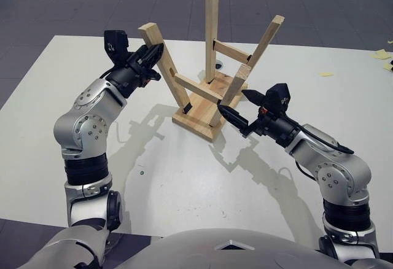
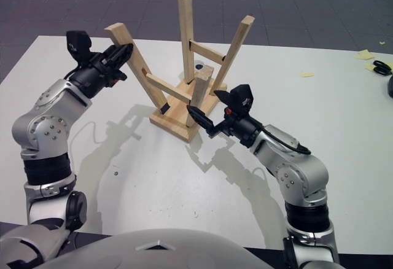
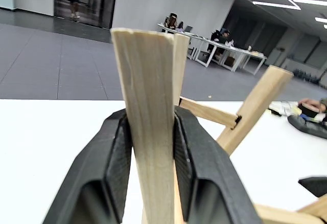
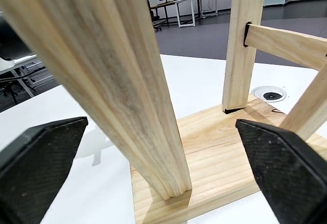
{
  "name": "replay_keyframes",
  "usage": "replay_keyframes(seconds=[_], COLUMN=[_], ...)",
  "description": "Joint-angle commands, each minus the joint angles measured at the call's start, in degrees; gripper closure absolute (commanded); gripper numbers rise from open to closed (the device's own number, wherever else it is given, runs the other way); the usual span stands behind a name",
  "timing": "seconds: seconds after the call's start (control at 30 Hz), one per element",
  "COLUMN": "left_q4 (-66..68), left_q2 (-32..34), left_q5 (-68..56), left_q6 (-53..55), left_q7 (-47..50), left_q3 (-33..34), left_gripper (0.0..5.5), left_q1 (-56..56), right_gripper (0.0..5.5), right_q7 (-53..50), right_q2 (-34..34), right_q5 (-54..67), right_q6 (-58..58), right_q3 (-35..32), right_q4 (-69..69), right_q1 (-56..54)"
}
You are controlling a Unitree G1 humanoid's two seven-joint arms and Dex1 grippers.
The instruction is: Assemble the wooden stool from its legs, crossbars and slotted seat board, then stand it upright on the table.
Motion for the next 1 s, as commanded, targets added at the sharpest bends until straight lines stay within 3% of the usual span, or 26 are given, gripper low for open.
replay_keyframes(seconds=[0.03,1.0], left_q4=[-0.3,-2.1], left_q2=[1.0,1.5], left_q5=[2.0,3.4], left_q6=[1.1,-1.0], left_q7=[-0.4,-1.2], left_q3=[-1.8,-3.4], left_gripper=[4.46,4.46], left_q1=[2.3,4.3], right_gripper=[0.1,0.1], right_q7=[-0.1,-4.1], right_q2=[0.0,4.2], right_q5=[-0.6,-7.1], right_q6=[0.2,-0.5], right_q3=[-0.3,0.2], right_q4=[0.0,1.8], right_q1=[-0.4,-3.2])
